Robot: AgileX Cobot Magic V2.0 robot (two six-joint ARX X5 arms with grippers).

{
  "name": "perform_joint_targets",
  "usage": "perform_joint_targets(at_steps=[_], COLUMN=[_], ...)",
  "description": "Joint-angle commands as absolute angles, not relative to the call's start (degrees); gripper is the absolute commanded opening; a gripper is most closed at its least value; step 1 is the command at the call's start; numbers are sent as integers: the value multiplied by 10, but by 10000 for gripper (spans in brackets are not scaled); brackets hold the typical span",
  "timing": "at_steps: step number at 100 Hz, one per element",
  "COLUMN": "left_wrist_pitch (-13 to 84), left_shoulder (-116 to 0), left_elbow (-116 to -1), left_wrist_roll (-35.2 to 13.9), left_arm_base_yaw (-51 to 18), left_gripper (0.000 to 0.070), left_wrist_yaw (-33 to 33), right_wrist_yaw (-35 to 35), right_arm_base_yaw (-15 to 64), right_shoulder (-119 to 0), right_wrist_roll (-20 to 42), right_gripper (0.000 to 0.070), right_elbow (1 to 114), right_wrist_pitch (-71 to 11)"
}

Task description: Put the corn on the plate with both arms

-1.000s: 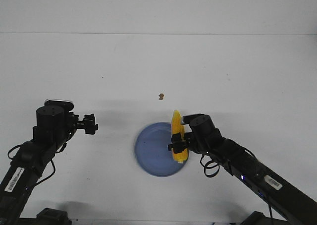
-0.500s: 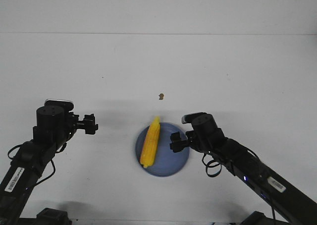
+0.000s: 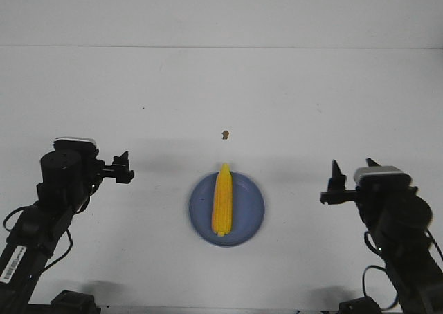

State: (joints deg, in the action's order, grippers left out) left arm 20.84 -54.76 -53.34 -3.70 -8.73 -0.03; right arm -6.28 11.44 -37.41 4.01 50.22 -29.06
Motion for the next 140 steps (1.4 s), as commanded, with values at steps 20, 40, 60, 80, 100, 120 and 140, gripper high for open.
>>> perform_joint_targets(at_steps=[20, 40, 60, 80, 100, 120, 140], left_wrist_pitch=[145, 91, 94, 107, 119, 119, 119], left_shoulder=[-438, -305, -182, -150, -149, -149, -149], left_elbow=[-463, -335, -266, -263, -263, -263, -263], left_wrist_roll=[-24, -28, -61, -61, -60, -61, -61], left_arm_base_yaw=[-86, -86, -86, -86, -86, -86, -86], left_gripper=[501, 497, 490, 354, 8, 12, 12], left_wrist_yaw=[-1, -1, -1, -2, -2, -2, -2], right_wrist_yaw=[-34, -27, -9, -10, -29, -30, -30], right_arm_base_yaw=[39, 36, 36, 37, 37, 37, 37], right_shoulder=[-202, -91, -79, -84, -84, -83, -83], right_wrist_roll=[-15, 6, -14, -13, -13, -13, -13], right_gripper=[505, 505, 486, 232, 1, 1, 1], right_elbow=[444, 329, 298, 298, 298, 298, 298], right_wrist_pitch=[-306, -300, -255, -263, -271, -271, -271])
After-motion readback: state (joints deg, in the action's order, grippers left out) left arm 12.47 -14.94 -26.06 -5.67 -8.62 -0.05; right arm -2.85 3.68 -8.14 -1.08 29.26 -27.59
